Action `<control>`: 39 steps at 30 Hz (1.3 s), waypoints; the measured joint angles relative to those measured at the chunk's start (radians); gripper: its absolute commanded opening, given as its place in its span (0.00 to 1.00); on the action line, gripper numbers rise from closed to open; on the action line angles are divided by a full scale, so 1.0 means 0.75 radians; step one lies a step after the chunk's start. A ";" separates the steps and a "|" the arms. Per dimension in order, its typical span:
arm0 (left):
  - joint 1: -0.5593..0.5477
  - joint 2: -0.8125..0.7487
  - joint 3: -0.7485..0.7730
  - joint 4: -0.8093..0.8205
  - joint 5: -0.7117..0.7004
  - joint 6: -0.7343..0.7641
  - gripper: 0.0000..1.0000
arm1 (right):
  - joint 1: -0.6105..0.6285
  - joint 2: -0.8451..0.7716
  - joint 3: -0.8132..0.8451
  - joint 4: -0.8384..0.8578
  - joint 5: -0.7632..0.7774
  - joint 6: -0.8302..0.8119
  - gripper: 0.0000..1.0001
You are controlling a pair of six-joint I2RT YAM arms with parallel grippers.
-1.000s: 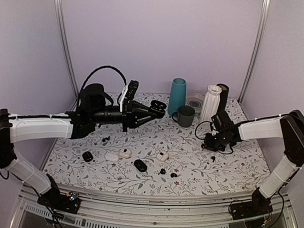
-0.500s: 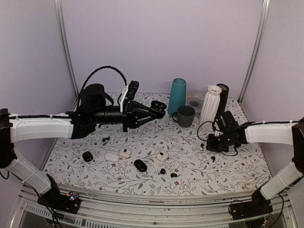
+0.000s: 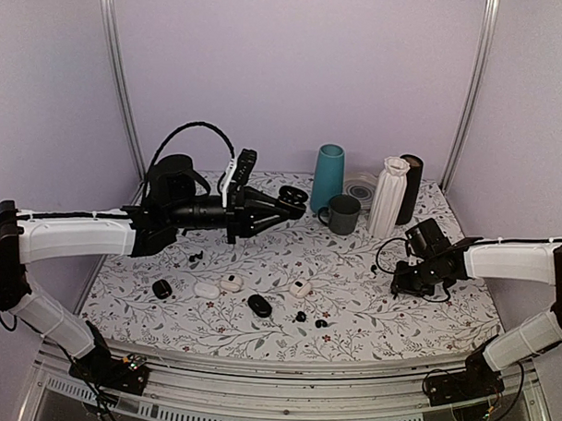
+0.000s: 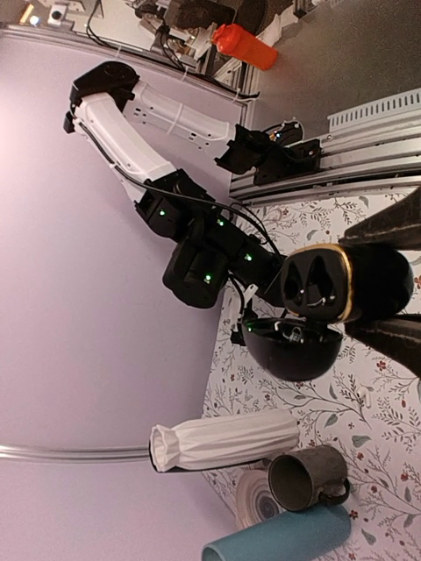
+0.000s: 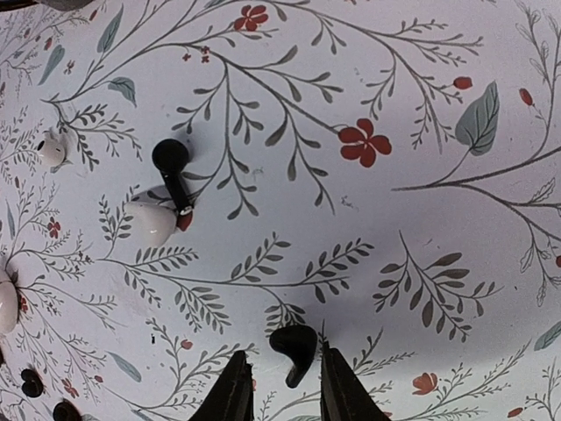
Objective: Insert the wireless bluetooth earbuds into the charging case
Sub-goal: Adjust the right earbud at the center of the board, then adjust the left earbud at the center of the board.
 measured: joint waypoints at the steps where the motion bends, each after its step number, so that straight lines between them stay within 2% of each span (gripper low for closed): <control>1: 0.000 0.000 0.000 0.000 0.000 0.000 0.00 | 0.000 0.006 -0.001 -0.002 -0.001 0.001 0.29; 5: 0.000 0.000 0.000 0.000 -0.001 0.000 0.00 | 0.000 0.016 -0.010 0.003 -0.018 0.020 0.33; 19: -0.006 0.009 0.007 0.001 -0.001 0.000 0.00 | 0.013 0.016 -0.076 0.069 -0.146 0.153 0.32; 28: -0.010 0.020 0.013 0.001 -0.001 0.000 0.00 | 0.070 0.062 0.001 0.110 -0.229 0.182 0.32; 31: -0.010 0.020 0.015 0.001 0.000 0.000 0.00 | 0.071 0.048 0.028 0.092 -0.196 0.179 0.32; 35: -0.011 0.025 0.020 0.001 0.000 0.001 0.00 | 0.069 -0.020 0.030 0.041 -0.111 0.162 0.27; 39: -0.011 0.027 0.024 0.001 0.000 0.001 0.00 | 0.067 -0.102 -0.008 0.073 -0.033 0.121 0.30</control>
